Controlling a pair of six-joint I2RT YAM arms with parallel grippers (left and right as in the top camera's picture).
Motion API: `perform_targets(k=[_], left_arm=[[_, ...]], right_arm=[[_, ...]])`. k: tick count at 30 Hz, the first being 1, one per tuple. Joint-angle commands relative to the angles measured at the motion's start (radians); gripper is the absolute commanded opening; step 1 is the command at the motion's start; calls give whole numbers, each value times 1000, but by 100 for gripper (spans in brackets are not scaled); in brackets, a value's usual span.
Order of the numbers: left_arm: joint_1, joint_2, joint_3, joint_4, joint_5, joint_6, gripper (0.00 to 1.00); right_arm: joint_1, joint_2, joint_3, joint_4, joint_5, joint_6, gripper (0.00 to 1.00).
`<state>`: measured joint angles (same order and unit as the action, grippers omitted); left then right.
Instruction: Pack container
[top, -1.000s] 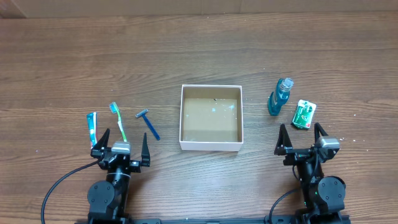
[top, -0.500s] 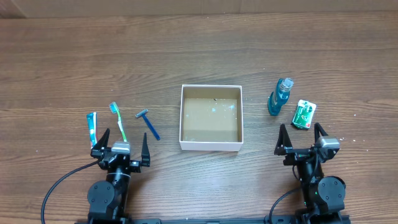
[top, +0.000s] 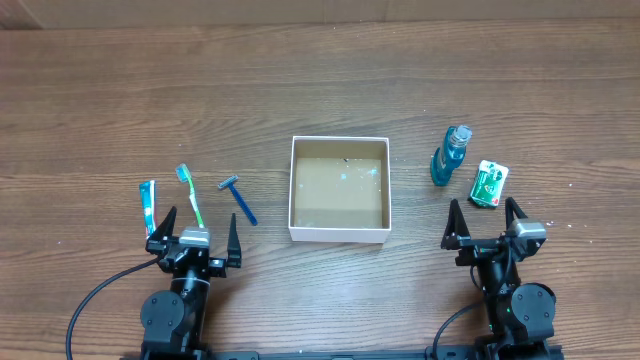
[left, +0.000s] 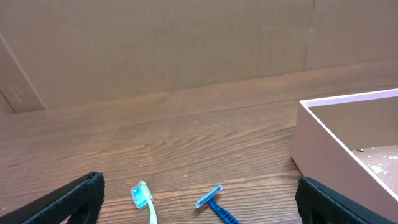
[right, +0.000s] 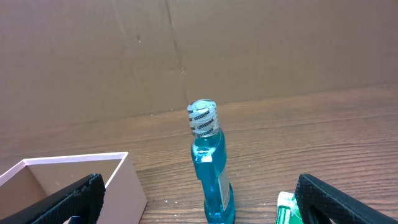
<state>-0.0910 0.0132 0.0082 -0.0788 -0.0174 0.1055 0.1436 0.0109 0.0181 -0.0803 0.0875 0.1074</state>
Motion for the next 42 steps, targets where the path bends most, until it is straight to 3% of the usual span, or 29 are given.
perform_targets(k=[1,4,13,20,27,34,42], left_arm=[[5,-9,-3,2,20,2,100],[6,-9,-3,5,23,-58,100],[6,4,141,-116,36,-134,100],[6,185,372,-188,35,-143,100],[6,553,700,-370,33,-141,100],[6,881,1065,-686,34,-127,100],[5,1084,1327,-947,56,-129,100]], right_arm=[[-5,-8,-10,3,-38,27,100],[-5,-8,-10,2,-41,109,100],[-5,55,97,-77,-45,110,100],[-5,296,290,-88,-45,110,100],[-5,713,634,-233,-46,109,100],[-5,1117,1120,-588,-75,40,100],[-10,1448,1546,-945,-85,42,100]])
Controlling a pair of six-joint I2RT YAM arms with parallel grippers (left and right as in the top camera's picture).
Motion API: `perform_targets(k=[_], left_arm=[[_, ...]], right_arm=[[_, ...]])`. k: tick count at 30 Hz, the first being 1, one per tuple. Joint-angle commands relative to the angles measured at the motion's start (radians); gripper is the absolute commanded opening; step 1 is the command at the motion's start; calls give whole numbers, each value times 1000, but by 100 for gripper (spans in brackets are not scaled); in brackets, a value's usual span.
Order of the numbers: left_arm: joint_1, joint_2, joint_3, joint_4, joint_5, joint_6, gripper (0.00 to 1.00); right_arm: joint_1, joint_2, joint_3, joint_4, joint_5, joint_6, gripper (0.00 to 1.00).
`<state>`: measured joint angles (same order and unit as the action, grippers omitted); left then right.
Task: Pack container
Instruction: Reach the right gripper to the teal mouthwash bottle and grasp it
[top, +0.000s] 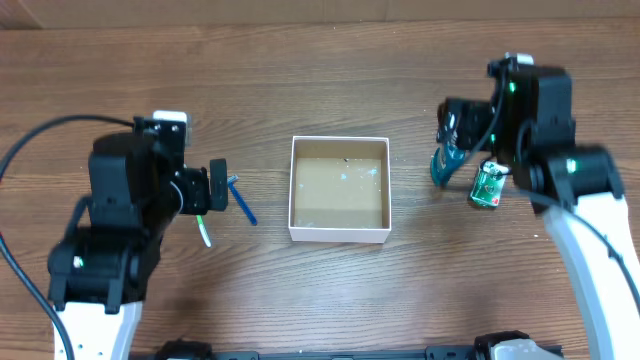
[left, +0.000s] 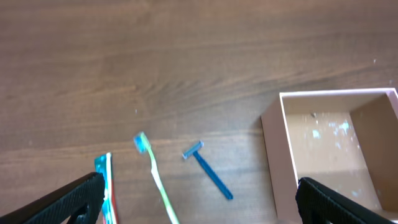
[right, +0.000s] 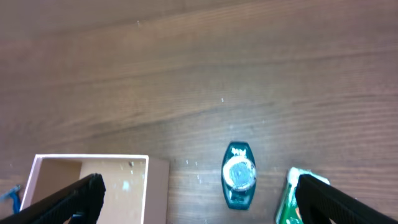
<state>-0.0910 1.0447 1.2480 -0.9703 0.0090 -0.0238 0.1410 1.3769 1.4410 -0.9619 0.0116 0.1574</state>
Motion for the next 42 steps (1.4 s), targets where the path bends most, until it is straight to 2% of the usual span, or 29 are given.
perform_targets(k=[1,3,12,28,42], left_arm=[[5,63,96,-77,62,1,100],[6,66,96,-92,103,2,100],[6,67,96,-99,104,1,100],[6,85,96,-120,96,1,100],[6,106,96,-125,96,1,100]], right_arm=[[-8,111,155,-105,-25,-8,100],[-8,127,166,-132,-60,-8,100],[-8,145,165,-130,33,14,100],[-18,393,161,-171,35,53,100],[-75,414,108,-171,-14,6,100]])
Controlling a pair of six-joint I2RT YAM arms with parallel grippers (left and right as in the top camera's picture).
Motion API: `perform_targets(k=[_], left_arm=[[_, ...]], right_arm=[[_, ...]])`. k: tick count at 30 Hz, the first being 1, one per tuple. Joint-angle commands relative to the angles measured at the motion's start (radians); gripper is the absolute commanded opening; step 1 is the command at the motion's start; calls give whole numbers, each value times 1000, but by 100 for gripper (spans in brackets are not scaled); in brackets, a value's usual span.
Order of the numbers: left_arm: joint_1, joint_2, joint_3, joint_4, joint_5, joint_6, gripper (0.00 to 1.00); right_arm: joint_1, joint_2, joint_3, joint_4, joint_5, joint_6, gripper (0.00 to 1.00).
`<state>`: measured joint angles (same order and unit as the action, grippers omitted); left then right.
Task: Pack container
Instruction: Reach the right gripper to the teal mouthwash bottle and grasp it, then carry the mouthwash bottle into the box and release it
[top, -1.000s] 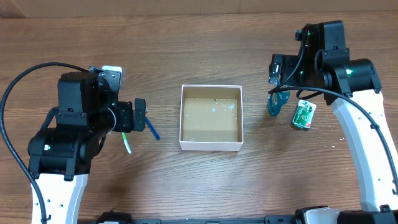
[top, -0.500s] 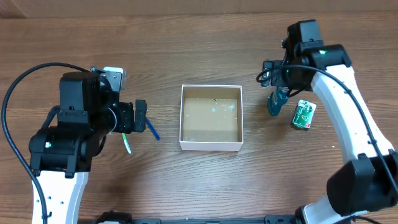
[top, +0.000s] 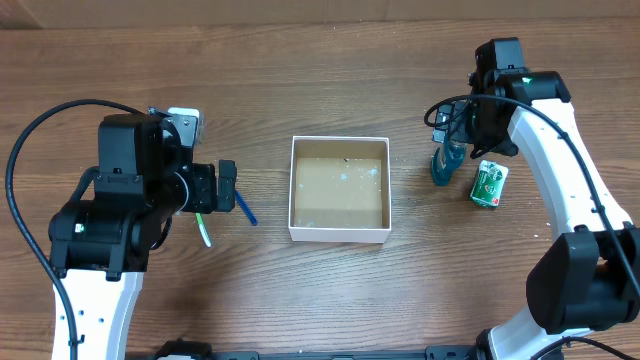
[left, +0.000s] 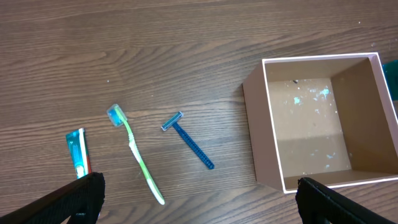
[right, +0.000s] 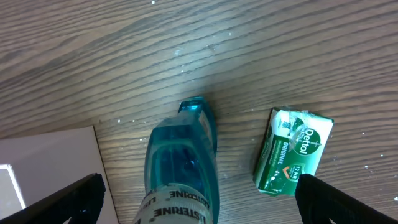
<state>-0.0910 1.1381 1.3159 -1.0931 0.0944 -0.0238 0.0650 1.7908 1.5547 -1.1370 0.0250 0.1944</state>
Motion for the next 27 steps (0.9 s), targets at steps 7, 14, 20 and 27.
perform_targets(k=[7,14,20,27], left_arm=[[6,14,28,-2,10,1,100],[6,14,28,-2,10,1,100],[6,14,28,-2,11,1,100],[6,14,28,-2,11,1,100]], right_arm=[[1,1,-33,18,-27,-31,100],[1,2,-95,69,-27,-31,100],[1,1,-95,85,-27,-31,87],[1,1,-95,84,-27,-31,53]])
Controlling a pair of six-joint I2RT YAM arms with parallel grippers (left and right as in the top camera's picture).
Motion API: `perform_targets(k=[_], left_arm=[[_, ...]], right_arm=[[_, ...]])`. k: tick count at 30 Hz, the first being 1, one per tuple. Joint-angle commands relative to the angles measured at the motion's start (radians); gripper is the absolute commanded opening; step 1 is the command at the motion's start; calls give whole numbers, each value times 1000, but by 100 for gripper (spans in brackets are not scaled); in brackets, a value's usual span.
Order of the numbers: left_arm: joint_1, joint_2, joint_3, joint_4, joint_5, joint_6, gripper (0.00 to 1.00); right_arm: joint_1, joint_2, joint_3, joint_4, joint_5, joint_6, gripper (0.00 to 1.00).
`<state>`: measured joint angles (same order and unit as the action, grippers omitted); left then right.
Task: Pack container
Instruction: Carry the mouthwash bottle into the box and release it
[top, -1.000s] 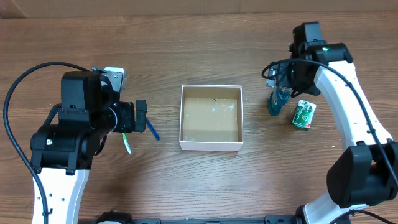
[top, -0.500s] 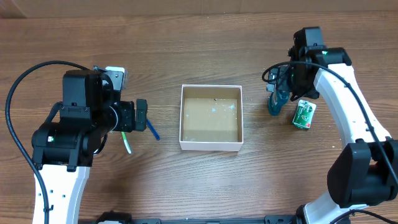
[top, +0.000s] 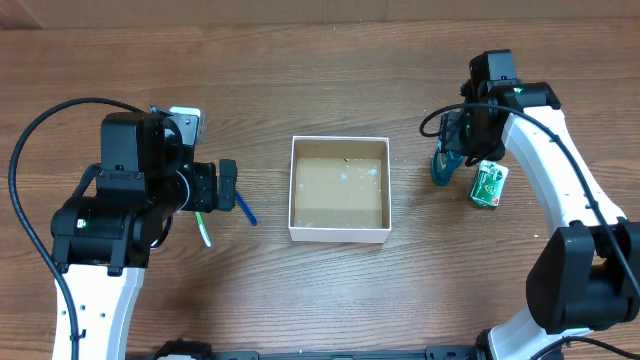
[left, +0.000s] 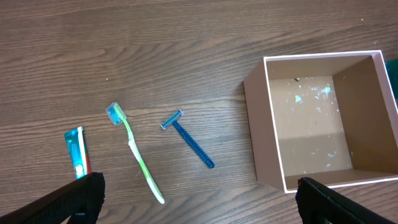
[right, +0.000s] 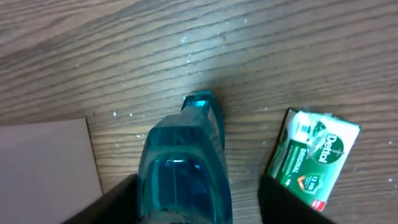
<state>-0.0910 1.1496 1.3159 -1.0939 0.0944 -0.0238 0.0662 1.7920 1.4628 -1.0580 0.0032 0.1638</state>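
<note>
A white open-topped box (top: 339, 235) sits mid-table, its wall (left: 266, 124) at the right of the left wrist view. A blue mouthwash bottle (right: 186, 162) stands to the box's right, next to a green soap bar (right: 314, 158). My right gripper (right: 198, 190) is down around the bottle, open: the left finger touches it and a gap shows at the right finger. A green toothbrush (left: 138, 158), a blue razor (left: 189, 146) and a toothpaste tube (left: 76, 152) lie left of the box. Above them hovers my left gripper (left: 199, 190), open and holding nothing.
The wooden table (top: 330, 80) stretches out behind the box. The left arm's black cable (top: 40, 130) loops at the left. In the overhead view the left arm hides the toothpaste tube. The soap bar (top: 489, 184) lies close to the right gripper's outer finger.
My right gripper has come down lower around the mouthwash bottle, and its fingers now stand much closer together on either side of it. The left arm has hardly moved.
Both arms first rested low at the table's front edge with open grippers. Then they stood raised, the left over the toothbrush and razor, the right over the bottle and soap. The right gripper then hung just over the bottle and now stands around it.
</note>
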Motion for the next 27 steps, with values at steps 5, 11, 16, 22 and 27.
perform_targets(k=[5,11,16,22,27], left_arm=[[6,2,28,-2,11,1,100],[5,2,28,-2,11,1,100],[6,2,28,-2,11,1,100],[6,2,28,-2,11,1,100],[6,2,28,-2,10,1,100]], right_arm=[[0,0,-3,5,-6,0,43],[0,0,-3,6,-6,0,35],[1,-8,18,-6,-6,1,20],[34,-102,119,-67,-5,1,4],[135,-234,220,-146,-5,1,4]])
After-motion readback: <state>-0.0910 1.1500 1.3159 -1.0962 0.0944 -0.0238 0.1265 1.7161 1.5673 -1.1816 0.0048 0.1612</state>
